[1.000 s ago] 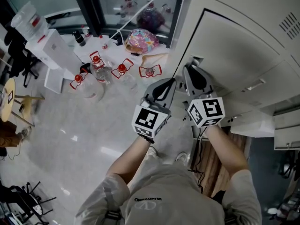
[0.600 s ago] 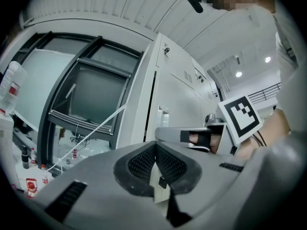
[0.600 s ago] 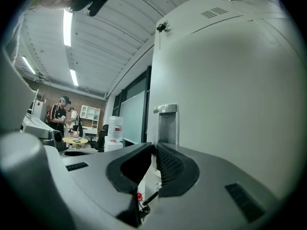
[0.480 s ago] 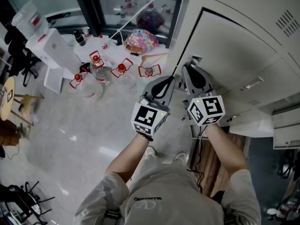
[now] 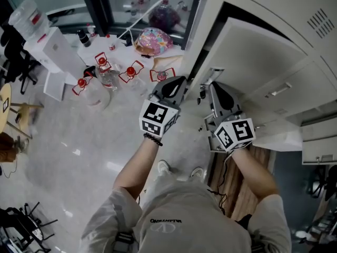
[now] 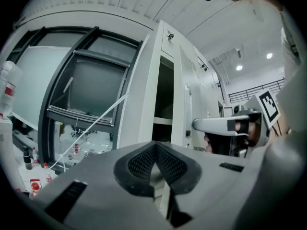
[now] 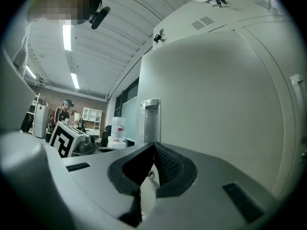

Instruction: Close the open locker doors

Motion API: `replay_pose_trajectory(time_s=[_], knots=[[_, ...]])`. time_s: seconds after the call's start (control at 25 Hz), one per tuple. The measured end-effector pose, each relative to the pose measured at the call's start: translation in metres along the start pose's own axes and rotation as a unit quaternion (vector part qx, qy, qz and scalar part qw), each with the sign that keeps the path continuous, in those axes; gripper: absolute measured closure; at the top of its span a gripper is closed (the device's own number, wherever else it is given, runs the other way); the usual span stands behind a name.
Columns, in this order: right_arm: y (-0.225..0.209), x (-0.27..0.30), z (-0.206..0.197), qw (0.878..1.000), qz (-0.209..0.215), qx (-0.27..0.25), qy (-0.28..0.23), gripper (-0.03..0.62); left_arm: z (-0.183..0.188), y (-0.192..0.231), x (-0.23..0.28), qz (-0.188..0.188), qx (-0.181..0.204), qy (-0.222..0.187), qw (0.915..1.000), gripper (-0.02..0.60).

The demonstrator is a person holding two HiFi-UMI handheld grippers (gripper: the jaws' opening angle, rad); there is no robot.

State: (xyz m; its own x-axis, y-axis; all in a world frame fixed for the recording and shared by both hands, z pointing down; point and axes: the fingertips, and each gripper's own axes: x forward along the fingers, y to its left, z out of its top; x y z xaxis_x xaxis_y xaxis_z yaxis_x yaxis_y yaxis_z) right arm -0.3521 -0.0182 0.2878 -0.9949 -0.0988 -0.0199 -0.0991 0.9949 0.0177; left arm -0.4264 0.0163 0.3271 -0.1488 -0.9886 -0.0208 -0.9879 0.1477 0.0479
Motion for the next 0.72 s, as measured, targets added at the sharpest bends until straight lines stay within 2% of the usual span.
replay_pose_trajectory(time_s=[0.16,0.36,0.48,0.72], knots=[[0.004,-0.006,0.009,1.0,0.012,-0.023,-0.016,0.583,0.006,-0.002,0.005,-0.005,0.004,-0.002,1.0,0.586],[0.01,-0.001,0.004,0.999,0.015,-0.045,0.004,0.583,0.01,-0.009,-0.003,0.015,0.0,-0.017,0.9997,0.586],[0.0,0.01,-0.005,0.999,-0.001,-0.031,0.029,0.583,0.007,-0.014,-0.006,0.022,-0.012,-0.018,0.9995,0.586],[-0.018,0.023,-0.011,0.999,-0.024,-0.011,0.039,0.583,-0.005,-0.014,-0.014,0.029,-0.016,-0.006,0.9994,0.586]])
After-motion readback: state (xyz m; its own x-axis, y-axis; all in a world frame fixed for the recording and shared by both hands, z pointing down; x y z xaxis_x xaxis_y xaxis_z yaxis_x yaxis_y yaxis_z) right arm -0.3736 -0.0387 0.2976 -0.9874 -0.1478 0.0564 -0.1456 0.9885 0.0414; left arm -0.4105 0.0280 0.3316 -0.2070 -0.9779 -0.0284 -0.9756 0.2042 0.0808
